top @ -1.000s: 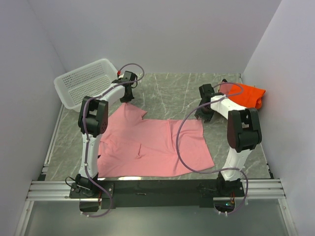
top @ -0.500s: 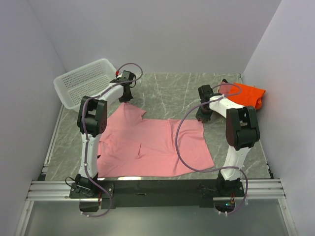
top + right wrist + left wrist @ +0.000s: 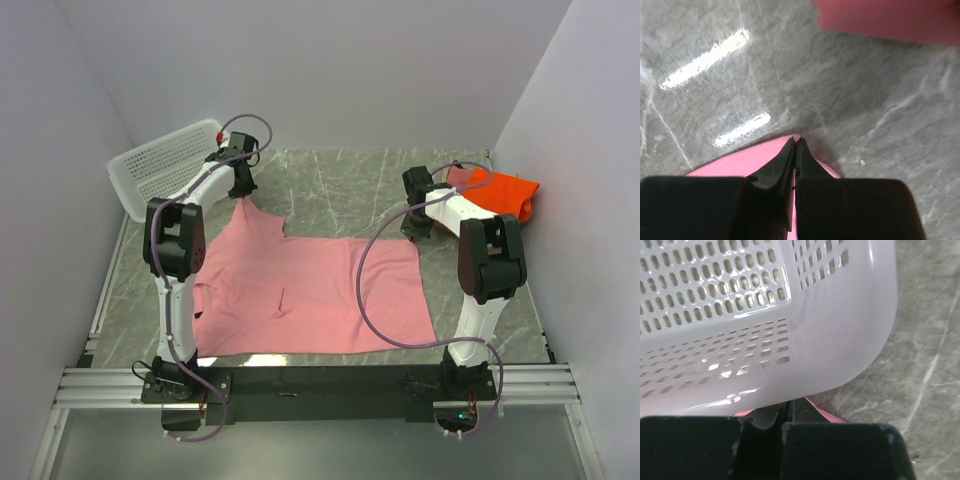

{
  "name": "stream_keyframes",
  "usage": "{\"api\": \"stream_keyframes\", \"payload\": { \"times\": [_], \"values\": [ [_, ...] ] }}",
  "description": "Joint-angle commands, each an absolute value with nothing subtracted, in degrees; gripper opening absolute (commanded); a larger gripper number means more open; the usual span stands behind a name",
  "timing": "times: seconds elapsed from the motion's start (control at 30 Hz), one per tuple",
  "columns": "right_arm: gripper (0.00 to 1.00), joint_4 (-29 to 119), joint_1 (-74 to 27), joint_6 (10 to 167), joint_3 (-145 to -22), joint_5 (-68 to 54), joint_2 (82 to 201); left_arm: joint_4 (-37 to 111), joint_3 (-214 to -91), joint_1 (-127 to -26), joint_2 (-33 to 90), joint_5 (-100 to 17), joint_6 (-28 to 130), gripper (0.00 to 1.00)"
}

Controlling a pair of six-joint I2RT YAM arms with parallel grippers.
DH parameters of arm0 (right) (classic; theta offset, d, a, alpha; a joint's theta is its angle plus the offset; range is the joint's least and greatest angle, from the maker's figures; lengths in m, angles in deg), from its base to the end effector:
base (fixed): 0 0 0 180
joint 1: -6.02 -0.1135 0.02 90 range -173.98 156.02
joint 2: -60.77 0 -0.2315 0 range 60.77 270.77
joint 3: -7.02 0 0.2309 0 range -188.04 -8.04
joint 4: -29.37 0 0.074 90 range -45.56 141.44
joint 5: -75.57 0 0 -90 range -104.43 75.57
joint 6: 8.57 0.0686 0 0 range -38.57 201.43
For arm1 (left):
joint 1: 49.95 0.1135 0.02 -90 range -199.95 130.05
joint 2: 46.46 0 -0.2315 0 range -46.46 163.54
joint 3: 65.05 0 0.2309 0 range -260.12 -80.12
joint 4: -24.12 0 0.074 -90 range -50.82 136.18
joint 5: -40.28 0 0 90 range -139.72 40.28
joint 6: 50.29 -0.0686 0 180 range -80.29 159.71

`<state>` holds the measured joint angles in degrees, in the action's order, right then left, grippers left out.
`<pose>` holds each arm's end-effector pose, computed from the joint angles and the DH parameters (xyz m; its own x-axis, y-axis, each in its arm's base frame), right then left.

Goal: Fold and stack the t-shirts
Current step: Fold the tshirt

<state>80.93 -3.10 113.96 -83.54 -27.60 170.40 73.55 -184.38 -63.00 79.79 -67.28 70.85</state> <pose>0.3606 0.0421 0.1233 -0.8282 0.3973 -0.3952 0.4337 0.9011 -0.0029 0.4561 -0.0845 0.1563 -0.7212 -0.3389 -0.6042 -0.3745 0.9245 -0.0716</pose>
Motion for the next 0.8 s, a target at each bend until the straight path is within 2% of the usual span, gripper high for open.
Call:
{"api": "stream_keyframes", "payload": {
  "times": [0.0, 0.3, 0.77],
  "values": [
    [0.00, 82.93, -2.86, 112.90, -86.35, -32.18, 168.44, 71.88, -184.36, -62.25, 74.74, -65.55, 71.62, 0.01],
    [0.00, 83.99, -2.94, 112.45, -84.51, -31.22, 163.44, 69.33, -177.42, -62.16, 68.07, -63.87, 71.35, 0.01],
    [0.00, 87.15, -4.09, 110.35, -73.70, -24.45, 150.52, 68.89, -151.94, -62.16, 43.73, -62.64, 74.08, 0.01]
  ]
}}
